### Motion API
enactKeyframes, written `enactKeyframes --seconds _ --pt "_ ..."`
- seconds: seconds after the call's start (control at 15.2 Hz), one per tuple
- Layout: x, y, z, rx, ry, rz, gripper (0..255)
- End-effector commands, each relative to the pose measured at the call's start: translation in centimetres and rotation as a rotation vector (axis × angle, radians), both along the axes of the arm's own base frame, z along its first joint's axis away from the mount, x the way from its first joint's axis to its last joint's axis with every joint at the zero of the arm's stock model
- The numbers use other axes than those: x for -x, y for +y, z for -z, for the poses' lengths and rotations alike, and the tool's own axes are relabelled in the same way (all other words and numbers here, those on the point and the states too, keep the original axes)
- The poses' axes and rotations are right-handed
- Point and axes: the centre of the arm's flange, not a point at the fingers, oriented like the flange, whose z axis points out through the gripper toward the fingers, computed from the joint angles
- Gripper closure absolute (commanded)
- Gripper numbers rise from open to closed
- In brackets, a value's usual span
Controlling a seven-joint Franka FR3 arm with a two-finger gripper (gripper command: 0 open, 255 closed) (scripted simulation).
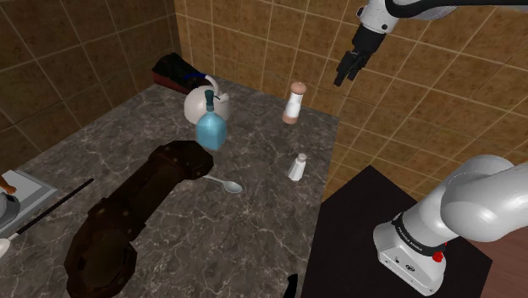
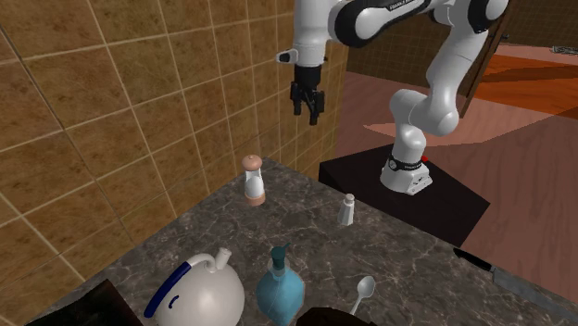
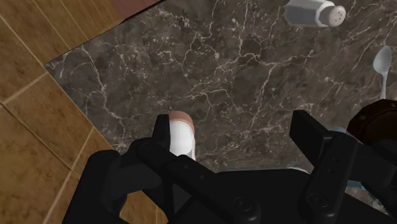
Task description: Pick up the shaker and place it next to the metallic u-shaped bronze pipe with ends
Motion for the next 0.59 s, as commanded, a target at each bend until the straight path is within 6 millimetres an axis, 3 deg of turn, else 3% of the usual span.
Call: enactKeyframes --seconds 0.0,0.53 --pt "-2.3 -0.7 1.3 -0.01 0.007 -0.013 0" --pt "-12.1 -2.9 6.2 -0.052 0.035 -0.061 0"
